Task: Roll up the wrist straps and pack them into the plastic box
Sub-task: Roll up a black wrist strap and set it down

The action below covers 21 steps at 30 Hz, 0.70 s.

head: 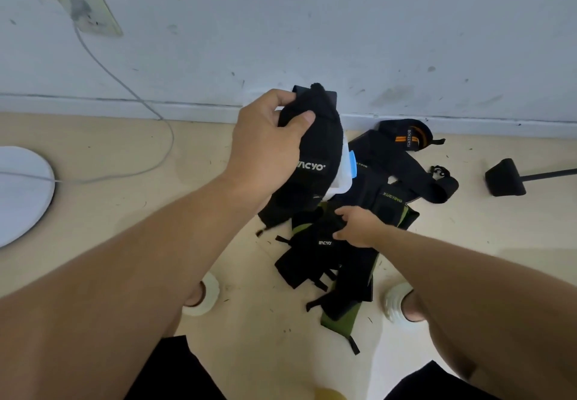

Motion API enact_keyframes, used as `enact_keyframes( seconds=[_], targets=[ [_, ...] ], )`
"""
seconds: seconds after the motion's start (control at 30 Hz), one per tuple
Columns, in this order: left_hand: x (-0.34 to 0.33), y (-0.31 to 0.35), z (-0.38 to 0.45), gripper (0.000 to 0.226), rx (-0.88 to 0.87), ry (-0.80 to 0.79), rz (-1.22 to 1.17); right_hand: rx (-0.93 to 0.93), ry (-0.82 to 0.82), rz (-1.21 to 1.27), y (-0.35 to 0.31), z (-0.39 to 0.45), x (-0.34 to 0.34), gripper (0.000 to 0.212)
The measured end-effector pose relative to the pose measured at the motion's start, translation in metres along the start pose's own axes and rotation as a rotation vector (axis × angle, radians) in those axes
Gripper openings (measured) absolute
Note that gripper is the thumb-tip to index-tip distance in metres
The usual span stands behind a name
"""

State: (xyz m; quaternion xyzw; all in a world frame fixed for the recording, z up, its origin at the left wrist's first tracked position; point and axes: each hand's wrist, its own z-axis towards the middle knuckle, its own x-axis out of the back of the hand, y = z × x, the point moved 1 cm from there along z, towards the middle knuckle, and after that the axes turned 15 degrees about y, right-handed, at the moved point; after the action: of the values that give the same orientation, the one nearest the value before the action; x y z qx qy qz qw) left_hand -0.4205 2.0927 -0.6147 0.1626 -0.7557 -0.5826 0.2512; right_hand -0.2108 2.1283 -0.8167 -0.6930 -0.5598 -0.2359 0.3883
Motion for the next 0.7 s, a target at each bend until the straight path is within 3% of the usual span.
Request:
enact_keyframes(
  seconds=[0.23,0.37,0.47,0.53,0.7],
  targets=[
    [0.002,0.001,0.0,0.022,0.013,-0.048,0.03,-0.208,-0.007,0.126,0.015,0.017,-0.055,0.083],
    [0.003,0.001,0.005,0.027,0.032,-0.067,0.031,-0.436,0.119,0.149,0.023,0.026,-0.07,0.055],
    [0.006,0.001,0.009,0.026,0.027,-0.071,0.022,-0.624,-0.023,0.481,0.02,0.021,-0.08,0.036],
    [0.008,0.003,0.011,0.026,0.024,-0.066,0.01,-0.586,-0.042,0.601,0.016,0.022,-0.086,0.036],
    [0.011,0.009,0.014,0.025,-0.013,-0.04,0.007,-0.615,0.093,0.749,-0.007,0.022,-0.071,0.035]
  ],
)
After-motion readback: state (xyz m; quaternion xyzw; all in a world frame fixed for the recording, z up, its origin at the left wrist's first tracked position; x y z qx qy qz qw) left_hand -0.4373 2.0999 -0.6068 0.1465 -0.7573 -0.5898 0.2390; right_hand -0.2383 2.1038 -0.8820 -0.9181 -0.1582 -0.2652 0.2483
